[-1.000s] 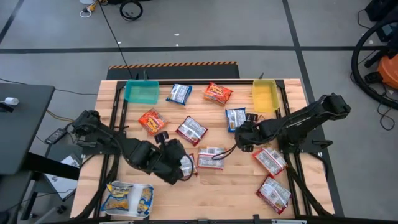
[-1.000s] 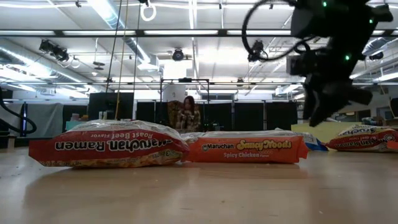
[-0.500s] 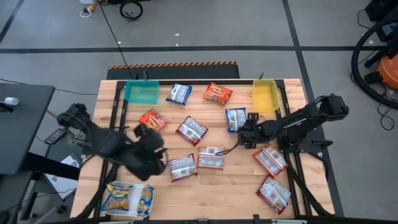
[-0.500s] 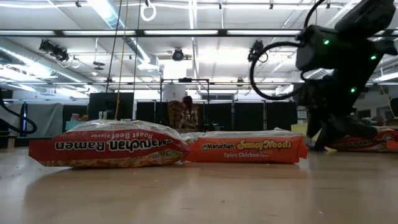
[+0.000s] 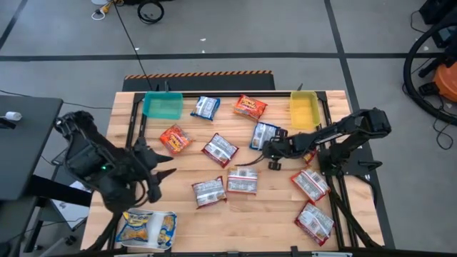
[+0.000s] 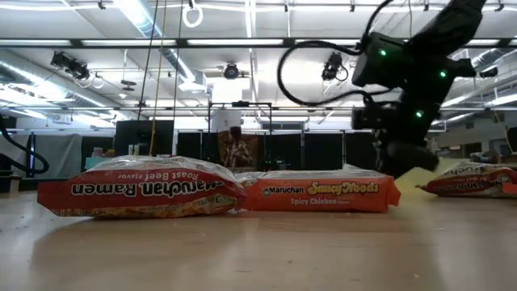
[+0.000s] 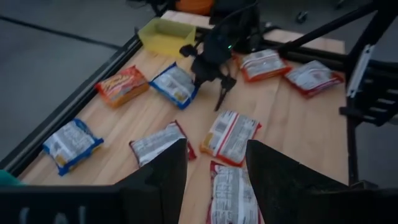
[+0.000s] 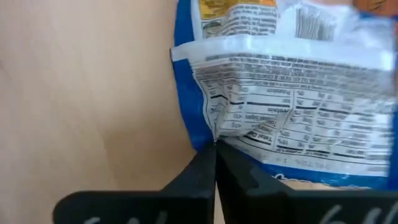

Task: Sort Maruchan noodles
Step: Put the blue noodle pack into the white bin

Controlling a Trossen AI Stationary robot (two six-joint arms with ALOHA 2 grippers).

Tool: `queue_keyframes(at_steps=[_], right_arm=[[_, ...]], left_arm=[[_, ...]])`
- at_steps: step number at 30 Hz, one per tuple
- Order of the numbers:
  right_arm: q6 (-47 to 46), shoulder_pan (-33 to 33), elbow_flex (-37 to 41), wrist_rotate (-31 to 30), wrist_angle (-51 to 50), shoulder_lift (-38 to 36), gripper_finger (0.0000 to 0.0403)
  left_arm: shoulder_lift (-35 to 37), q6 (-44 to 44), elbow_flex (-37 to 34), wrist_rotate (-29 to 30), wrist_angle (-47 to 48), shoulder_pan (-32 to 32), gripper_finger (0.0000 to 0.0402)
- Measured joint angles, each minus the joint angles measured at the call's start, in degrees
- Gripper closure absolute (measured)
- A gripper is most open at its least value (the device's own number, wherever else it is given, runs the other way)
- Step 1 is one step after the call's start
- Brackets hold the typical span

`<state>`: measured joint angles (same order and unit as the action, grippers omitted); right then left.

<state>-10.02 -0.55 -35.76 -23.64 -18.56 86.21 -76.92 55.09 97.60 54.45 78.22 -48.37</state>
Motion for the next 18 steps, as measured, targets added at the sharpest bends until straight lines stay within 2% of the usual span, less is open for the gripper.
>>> queue_keyframes(at_steps=[4,9,15,18], right_arm=[[-6.18,-1.29,-5.88,1.68,-3.43,-1.17,0.0396],[-13.98,-2.13,-17.75,8.71,-9.06,-3.22,0.0396],[-21.39,-2.73,-30.34,17.13,-9.80,-4.19,0.0398],[-20.78,-3.87,-34.53,18.95,-9.71,-3.90,0.0400]], left_arm=[[0.49,-3.23,0.00,0.40,0.07,-0.83,0.0232],[-0.29,-10.96,-0.22,1.64,-0.71,-0.12,0.0232],[-4.00,-21.17,-0.66,1.57,-1.65,4.68,0.0227],[-6.08,-29.96,-0.63,-2.23,-5.82,8.75,0.0207]])
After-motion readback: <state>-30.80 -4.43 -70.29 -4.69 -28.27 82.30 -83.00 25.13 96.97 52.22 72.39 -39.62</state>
